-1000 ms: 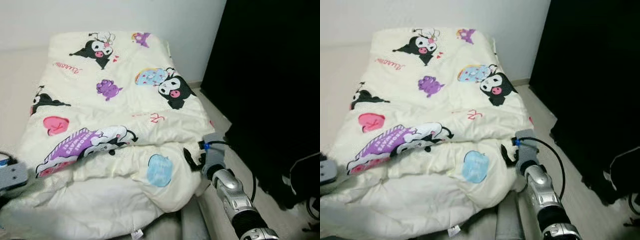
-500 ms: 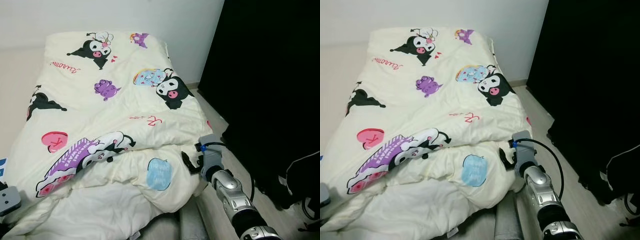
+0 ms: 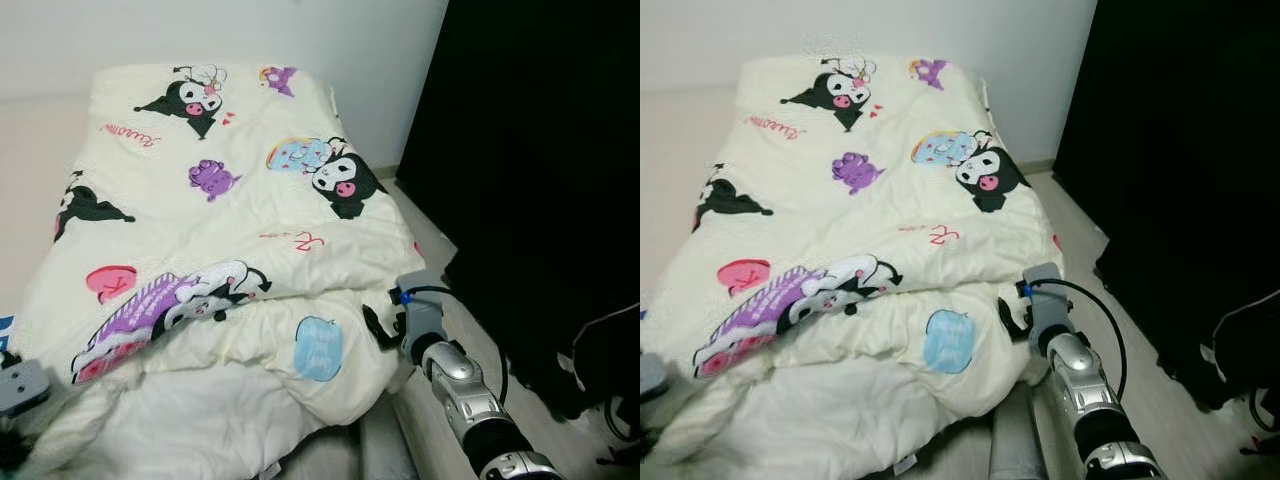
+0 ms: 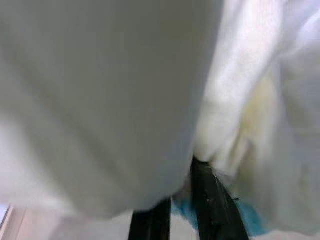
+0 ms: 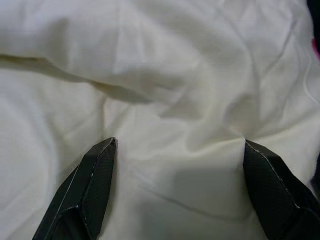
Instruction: Clean up the room
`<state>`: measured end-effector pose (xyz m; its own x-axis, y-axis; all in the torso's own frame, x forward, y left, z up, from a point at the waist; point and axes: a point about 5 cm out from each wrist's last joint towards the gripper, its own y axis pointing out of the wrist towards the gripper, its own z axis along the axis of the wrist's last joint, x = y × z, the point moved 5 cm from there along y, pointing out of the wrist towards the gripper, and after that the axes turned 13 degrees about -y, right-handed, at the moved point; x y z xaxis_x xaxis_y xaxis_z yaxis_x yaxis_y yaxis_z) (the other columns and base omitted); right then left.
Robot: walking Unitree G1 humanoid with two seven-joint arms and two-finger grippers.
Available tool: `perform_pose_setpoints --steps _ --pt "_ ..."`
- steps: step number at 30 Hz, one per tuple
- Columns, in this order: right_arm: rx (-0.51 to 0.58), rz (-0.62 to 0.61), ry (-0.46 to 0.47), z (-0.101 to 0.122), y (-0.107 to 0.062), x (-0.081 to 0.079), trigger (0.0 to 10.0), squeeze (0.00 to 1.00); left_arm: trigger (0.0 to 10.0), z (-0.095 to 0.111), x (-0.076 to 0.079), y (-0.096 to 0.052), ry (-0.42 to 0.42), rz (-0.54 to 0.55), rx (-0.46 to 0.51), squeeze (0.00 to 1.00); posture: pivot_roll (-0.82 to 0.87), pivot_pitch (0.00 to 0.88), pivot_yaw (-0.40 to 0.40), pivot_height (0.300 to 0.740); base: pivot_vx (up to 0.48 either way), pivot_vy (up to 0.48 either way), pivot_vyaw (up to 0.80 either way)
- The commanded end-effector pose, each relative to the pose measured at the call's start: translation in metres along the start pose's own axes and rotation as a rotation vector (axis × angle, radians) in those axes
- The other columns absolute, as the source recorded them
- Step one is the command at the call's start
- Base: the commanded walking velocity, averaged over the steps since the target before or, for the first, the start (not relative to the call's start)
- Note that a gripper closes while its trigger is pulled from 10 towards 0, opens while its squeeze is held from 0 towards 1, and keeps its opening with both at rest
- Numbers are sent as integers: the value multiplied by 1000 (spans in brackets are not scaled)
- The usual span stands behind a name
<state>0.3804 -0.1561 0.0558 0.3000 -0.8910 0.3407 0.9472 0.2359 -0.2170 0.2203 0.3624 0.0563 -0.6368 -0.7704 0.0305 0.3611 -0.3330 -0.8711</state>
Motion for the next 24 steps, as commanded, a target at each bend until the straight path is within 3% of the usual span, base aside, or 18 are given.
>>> perform_pose_setpoints --steps 1,6,7,15,16,17,19,20,21,22,24 --pt "-13 6 -1 -5 -2 -1 10000 0 10000 12 13 10 -5 -97 65 1000 -59 144 -64 481 0 0 0" --pt "-17 2 1 -7 -2 1 10000 0 10000 31 24 5 17 -229 161 1000 -60 148 -66 481 0 0 0" --pt "-20 1 3 -7 -3 1 10000 0 10000 36 25 -8 66 -278 181 1000 -59 149 -67 481 0 0 0" --pt "-19 4 8 -7 -2 2 10000 0 10000 35 15 -37 134 -249 149 1000 -57 148 -70 481 0 0 0" --pt "-18 5 9 -6 -2 2 10000 0 10000 32 7 -51 149 -201 115 1000 -56 149 -69 481 0 0 0" --pt "-18 5 9 -6 -2 2 10000 0 10000 32 7 -51 149 -201 115 1000 -56 149 -69 481 0 0 0" --pt "-17 5 10 -6 -2 3 10000 0 10000 17 -9 -72 146 -69 -6 1000 -57 147 -67 481 0 0 0" --pt "-17 5 10 -6 -2 3 10000 0 10000 17 -9 -72 146 -69 -6 1000 -57 147 -67 481 0 0 0" --pt "-17 5 10 -6 -1 3 10000 0 10000 0 -19 -83 113 24 -114 1000 -61 147 -65 481 0 0 0" --pt "-17 5 10 -6 -1 3 10000 0 10000 0 -19 -83 113 24 -114 1000 -61 147 -65 481 0 0 0" --pt "-17 4 11 -6 -2 4 10000 0 10000 -24 -31 -103 77 145 -273 1000 -64 147 -65 481 0 0 0"
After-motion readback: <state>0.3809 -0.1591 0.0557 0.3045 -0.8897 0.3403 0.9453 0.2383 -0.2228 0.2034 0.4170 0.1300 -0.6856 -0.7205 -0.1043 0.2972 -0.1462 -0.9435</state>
